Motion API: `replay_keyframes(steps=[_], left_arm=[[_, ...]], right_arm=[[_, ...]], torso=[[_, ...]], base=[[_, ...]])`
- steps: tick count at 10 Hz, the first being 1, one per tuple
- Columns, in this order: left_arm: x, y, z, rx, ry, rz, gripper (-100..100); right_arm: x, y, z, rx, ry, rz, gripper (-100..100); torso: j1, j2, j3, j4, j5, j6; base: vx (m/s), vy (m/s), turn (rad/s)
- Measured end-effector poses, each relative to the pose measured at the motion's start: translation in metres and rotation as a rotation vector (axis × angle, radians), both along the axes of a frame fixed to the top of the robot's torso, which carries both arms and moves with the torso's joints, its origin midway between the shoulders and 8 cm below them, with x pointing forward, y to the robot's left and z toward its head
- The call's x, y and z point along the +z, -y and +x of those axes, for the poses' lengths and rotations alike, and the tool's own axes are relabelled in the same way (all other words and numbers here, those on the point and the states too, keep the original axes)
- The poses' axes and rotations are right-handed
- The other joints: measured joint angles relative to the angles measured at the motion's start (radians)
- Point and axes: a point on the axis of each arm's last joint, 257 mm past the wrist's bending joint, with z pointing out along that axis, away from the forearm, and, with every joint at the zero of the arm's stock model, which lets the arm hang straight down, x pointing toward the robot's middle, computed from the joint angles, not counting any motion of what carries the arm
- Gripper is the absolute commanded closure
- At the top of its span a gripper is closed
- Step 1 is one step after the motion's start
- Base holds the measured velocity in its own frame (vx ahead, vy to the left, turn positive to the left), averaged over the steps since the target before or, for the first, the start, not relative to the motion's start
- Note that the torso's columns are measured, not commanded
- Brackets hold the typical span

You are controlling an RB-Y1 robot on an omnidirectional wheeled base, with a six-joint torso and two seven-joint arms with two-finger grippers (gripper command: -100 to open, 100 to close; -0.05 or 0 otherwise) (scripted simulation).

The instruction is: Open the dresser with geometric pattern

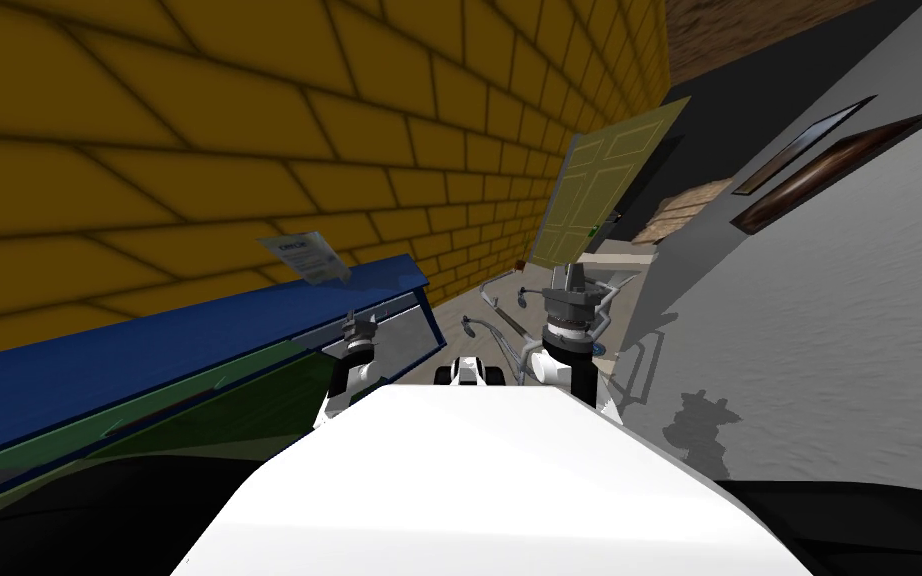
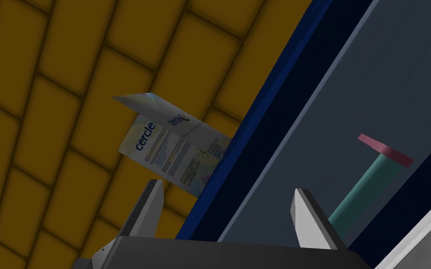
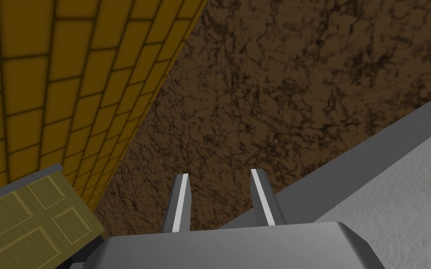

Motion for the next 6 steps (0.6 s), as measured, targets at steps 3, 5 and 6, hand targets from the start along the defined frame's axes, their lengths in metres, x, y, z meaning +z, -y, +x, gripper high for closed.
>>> replay_keyframes(steps=[3,5,6], left_arm=[[-0.0001,0.0013,0.0005,-0.001,-0.009,-0.005,-100],[-0.0029,0.001,0.0017,-0.005,-0.022,-0.011,-100],[-0.0045,0.0015,0.0019,-0.007,-0.029,-0.014,-100]], right_arm=[[0.0,0.0,0.0,0.0,0.0,0.0,0],[0.0,0.0,0.0,0.0,0.0,0.0,0],[0.0,0.0,0.0,0.0,0.0,0.0,0]], torso=[[-0.001,0.001,0.0,0.001,-0.001,0.001],[-0.001,0.002,0.001,0.001,0.0,0.0],[-0.001,0.002,0.001,0.001,-0.001,0.0]], base=[[0.001,0.0,-0.004],[0.0,0.0,0.0],[-0.003,-0.003,0.01]])
